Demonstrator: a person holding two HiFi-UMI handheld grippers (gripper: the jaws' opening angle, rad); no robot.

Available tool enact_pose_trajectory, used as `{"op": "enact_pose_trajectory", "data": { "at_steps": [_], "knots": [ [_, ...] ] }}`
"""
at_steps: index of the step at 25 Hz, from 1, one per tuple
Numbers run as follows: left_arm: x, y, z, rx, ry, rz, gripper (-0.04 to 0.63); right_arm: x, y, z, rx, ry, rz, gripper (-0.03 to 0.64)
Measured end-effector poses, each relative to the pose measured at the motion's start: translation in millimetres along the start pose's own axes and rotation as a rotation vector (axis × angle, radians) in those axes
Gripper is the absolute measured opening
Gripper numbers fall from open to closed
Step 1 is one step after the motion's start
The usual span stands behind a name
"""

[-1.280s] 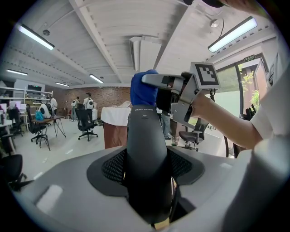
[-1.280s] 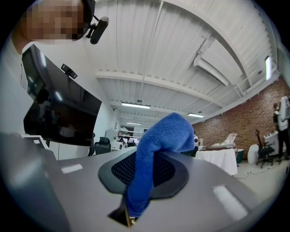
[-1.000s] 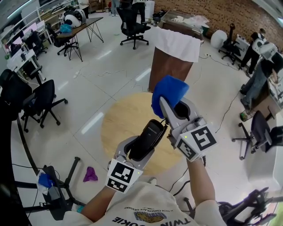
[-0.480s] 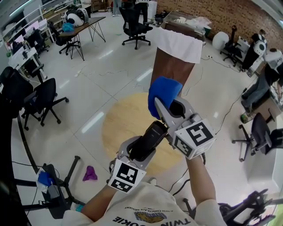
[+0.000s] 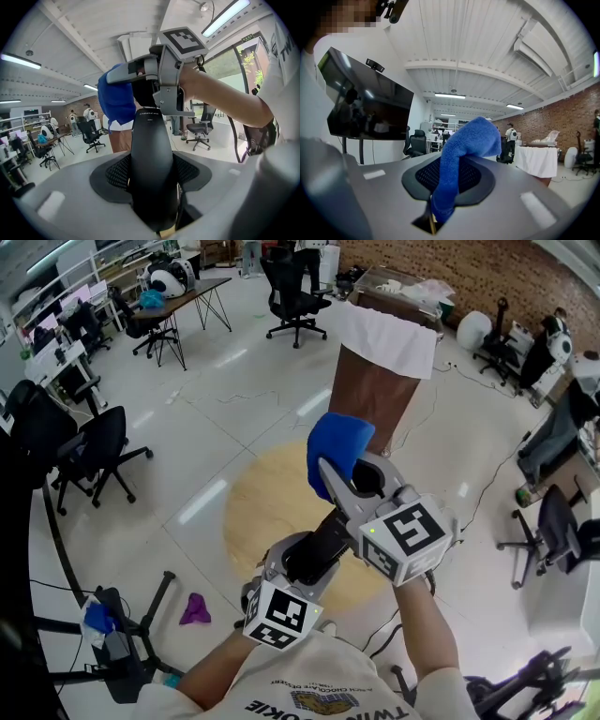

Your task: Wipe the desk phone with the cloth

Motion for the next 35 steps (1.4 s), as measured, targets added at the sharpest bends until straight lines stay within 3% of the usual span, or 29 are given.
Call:
{"op": "enact_pose_trajectory", "data": {
  "at_steps": [27,35],
  "knots": [
    [0.3,7.0,-5.9,-0.035,0.043,0.020,0.255,-57.2,28.8,-11.8,-0.082,-0.011,0.117,0.060],
    [-0.9,6.6,-6.6,-0.039,0.038,0.021,0.255,-59.8,29.3,-10.8,-0.068,-0.023,0.111,0.060]
  ]
}}
Point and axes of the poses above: the fingertips, and each gripper's own axes: y forward along the fingers, x to its right, z out of its top, the point moved 8 cm from there along -y, backward along the fingers, and after that the axes turned 12 degrees about z, right-handed, at the moved point
